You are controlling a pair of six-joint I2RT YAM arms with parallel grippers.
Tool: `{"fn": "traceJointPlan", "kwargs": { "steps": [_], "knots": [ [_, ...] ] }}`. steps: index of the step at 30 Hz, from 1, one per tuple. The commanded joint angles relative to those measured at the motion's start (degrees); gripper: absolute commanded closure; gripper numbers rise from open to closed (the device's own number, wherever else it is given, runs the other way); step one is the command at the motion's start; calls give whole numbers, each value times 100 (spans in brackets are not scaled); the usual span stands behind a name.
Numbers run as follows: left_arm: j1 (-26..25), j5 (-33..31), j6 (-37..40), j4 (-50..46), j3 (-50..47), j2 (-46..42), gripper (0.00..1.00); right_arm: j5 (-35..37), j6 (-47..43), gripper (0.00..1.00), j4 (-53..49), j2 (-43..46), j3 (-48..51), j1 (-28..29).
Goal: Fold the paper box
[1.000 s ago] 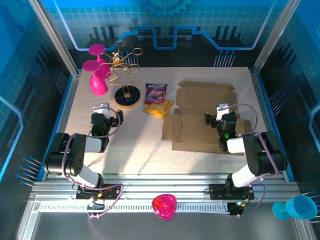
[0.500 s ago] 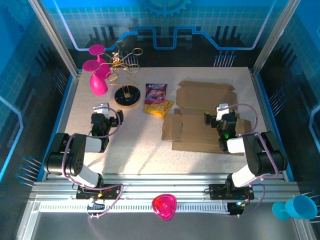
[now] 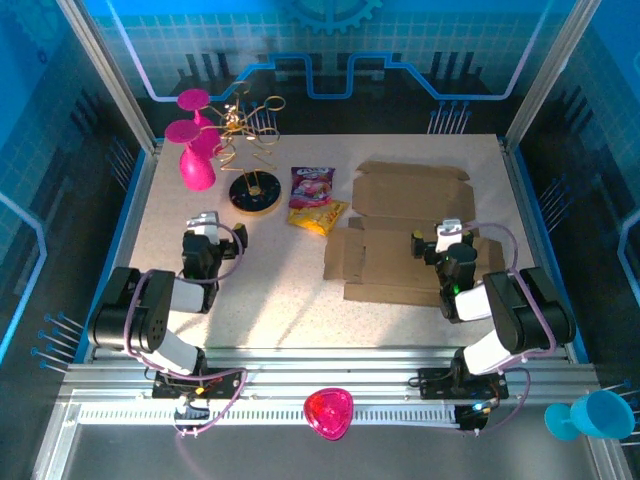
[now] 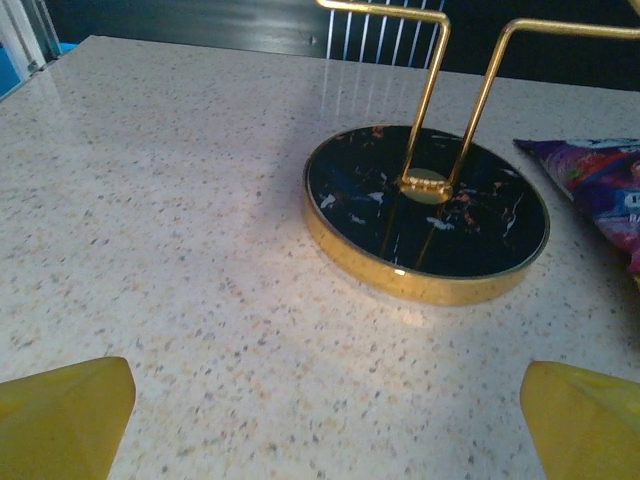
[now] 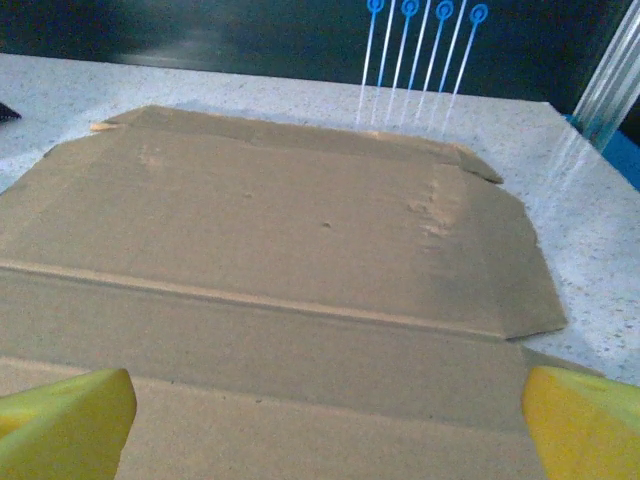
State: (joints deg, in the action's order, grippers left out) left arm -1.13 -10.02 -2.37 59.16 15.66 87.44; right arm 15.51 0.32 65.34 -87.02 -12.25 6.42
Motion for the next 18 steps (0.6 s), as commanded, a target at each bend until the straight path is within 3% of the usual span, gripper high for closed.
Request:
{"fn": "traceJointPlan", "kwargs": {
  "steps": [1, 3, 5, 6, 7, 8, 9, 10, 11, 12, 13, 14, 15, 16, 18],
  "knots": [
    [-173, -597, 179, 190, -246, -804, 0, 790, -225, 0, 52, 679, -5, 342],
    [-495, -1219, 270, -709, -119, -1747, 1, 1503, -490, 0, -675, 1488, -184, 700],
    [-801, -1885, 55, -2307, 417, -2753, 1, 1991, -749, 0, -1749, 2388, -682, 1041],
    [-911, -2348, -518, -3547, 1013, -3135, 1, 2347, -418, 0, -2826, 2814, -1251, 1136],
    [-890, -2497, -1588, -5282, 1736, -3386, 1, 2540, 401, 0, -4408, 3126, -1989, 1099],
    [-822, -2382, -2747, -6698, 2445, -3481, 1, 2275, 1306, 0, -5806, 3291, -2722, 931],
    [-724, -2026, -4006, -8199, 3030, -3514, 1, 1533, 2050, 0, -6993, 3348, -3384, 661],
    [-690, -1676, -4751, -8749, 3414, -3491, 1, 931, 2921, 0, -7819, 3333, -3863, 410],
    [-630, -1071, -4949, -8493, 3383, -3459, 1, 785, 3658, 0, -8130, 3307, -4054, 225],
    [-490, -137, -5201, -8114, 3286, -3364, 1, 216, 4000, 0, -8234, 3277, -4136, -37],
    [-479, 412, -5596, -8140, 3341, -3189, 2, -693, 4060, 0, -8159, 3204, -4206, -276],
    [-585, 688, -5936, -8342, 3475, -3013, 5, -1117, 4163, 0, -8475, 3050, -4459, -302],
    [-825, 875, -6251, -8570, 3605, -2827, 10, -1026, 4333, 0, -9285, 2824, -4880, -175],
    [-1173, 979, -6468, -8707, 3681, -2702, 14, -853, 4494, 4, -10089, 2586, -5266, 14],
    [-1979, 935, -6861, -8694, 3585, -2611, 22, -1168, 4585, 28, -10854, 2151, -5594, 250]
  ]
}}
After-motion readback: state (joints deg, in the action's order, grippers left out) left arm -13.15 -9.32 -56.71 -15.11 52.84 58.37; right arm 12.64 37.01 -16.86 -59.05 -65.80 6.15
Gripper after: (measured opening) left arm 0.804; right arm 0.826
